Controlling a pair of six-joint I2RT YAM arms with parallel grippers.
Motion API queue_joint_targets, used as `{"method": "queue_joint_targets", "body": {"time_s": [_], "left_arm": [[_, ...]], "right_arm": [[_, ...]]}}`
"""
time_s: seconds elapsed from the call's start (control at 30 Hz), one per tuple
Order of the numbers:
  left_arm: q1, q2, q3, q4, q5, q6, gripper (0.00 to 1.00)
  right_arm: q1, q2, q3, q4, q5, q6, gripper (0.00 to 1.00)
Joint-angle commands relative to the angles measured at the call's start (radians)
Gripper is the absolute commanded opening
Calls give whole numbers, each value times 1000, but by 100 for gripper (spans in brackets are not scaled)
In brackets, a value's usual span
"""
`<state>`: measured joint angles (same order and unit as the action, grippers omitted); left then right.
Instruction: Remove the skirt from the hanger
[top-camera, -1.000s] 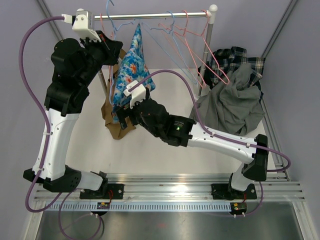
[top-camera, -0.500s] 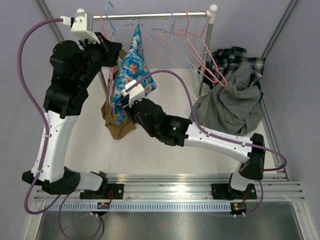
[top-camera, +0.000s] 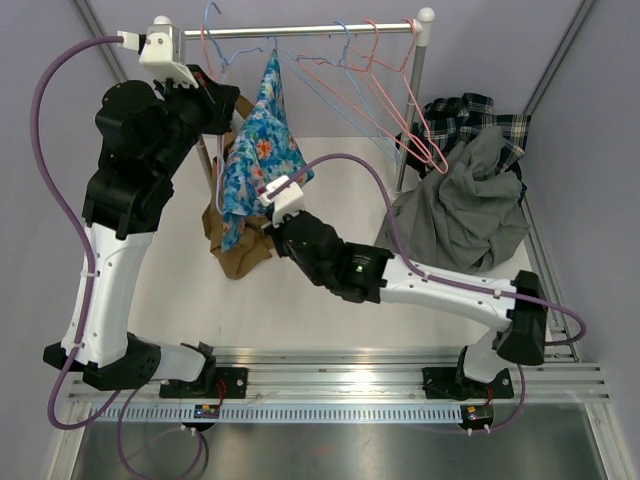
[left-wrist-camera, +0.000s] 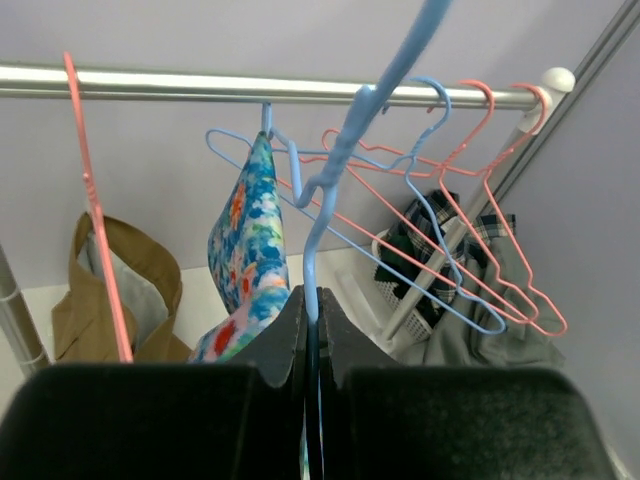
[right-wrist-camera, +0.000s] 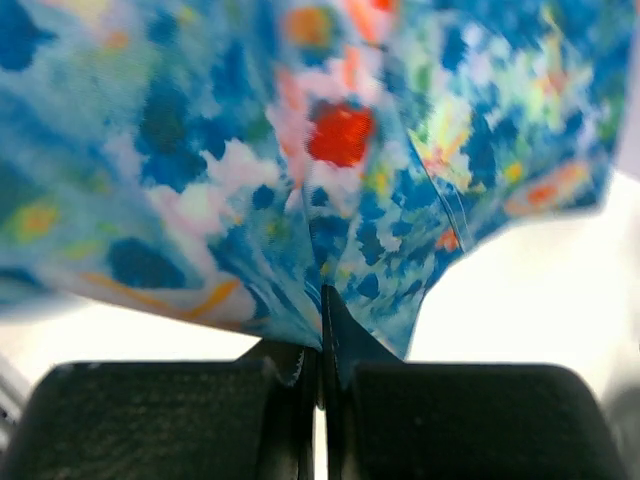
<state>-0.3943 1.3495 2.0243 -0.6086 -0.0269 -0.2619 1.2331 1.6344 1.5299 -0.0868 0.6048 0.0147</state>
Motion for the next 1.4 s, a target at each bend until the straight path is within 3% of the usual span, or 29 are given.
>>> {"method": "queue_joint_targets", "body": {"time_s": [0.0,0.23,0.63,0.83,1.0,1.07,1.13,1.17,1.27,1.37], "left_arm": [[-3,3,103,66,-77,76,0],[-2,98,227,21,-157,161,0],[-2,111,226,10,-134,148,0],[-3,94,192,6,-122,132,0],[-8,47,120,21,-87,98,0],[-17,19,62,33,-79,90,0],[-26,1,16,55,-74,84,0],[-26,-9,-21,59,-74,81,0],[-28,-38,-73,72,-67,75,0],[-29,-58,-108,75,-53,78,0]], "right_arm": [[14,-201,-175,-10,55,112,0],[29,-520,-434,-158,134,229,0],[29,-746,-467,-205,306,177,0],[28,-876,-478,-91,466,13,0],[26,-854,-400,78,481,-323,0],[-19,-783,-298,73,463,-426,0],[-98,-714,-151,-20,365,-383,0],[-233,-694,-105,-113,315,-362,0],[-488,-621,21,-165,161,-351,0],[-665,-532,116,-140,73,-380,0]]}}
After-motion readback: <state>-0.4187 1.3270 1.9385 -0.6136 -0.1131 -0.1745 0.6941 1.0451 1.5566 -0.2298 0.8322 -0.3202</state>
